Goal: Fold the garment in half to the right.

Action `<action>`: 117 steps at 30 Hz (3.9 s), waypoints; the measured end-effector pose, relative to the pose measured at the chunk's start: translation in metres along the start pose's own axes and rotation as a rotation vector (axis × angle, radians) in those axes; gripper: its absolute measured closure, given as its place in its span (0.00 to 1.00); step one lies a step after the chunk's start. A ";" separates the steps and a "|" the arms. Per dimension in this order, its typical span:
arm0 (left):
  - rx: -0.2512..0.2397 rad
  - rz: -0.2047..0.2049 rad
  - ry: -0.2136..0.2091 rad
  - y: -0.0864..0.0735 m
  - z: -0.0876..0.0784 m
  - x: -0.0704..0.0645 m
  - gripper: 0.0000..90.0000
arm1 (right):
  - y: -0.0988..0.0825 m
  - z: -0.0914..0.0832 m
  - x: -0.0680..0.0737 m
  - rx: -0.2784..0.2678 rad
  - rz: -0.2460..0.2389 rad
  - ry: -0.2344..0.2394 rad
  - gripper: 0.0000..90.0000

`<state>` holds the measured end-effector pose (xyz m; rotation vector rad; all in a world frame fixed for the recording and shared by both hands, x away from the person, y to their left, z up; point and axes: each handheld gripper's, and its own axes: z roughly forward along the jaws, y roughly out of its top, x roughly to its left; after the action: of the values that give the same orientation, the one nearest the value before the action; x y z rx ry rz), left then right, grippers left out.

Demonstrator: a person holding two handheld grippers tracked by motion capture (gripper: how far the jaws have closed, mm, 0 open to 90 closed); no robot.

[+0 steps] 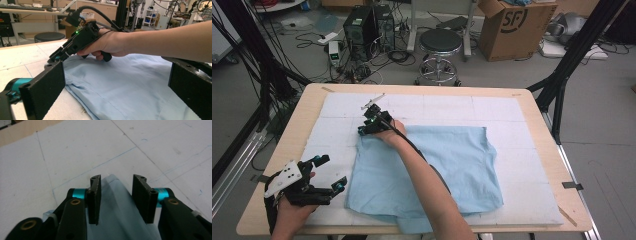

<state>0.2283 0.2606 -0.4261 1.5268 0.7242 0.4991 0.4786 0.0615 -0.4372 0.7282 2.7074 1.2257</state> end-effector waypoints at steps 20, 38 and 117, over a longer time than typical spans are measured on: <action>0.002 -0.004 -0.005 -0.002 -0.002 0.000 0.02 | 0.014 -0.030 0.002 -0.049 -0.024 0.033 0.98; 0.003 0.049 -0.146 -0.001 -0.007 -0.015 0.02 | 0.014 -0.099 0.018 -0.199 -0.047 0.088 0.98; 0.579 0.243 -0.394 -0.024 0.019 -0.008 0.94 | 0.011 -0.111 0.027 -0.165 -0.119 0.102 0.98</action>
<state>0.2324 0.2413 -0.4510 2.1934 0.3866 0.1514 0.4292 0.0032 -0.3510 0.4911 2.6412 1.4725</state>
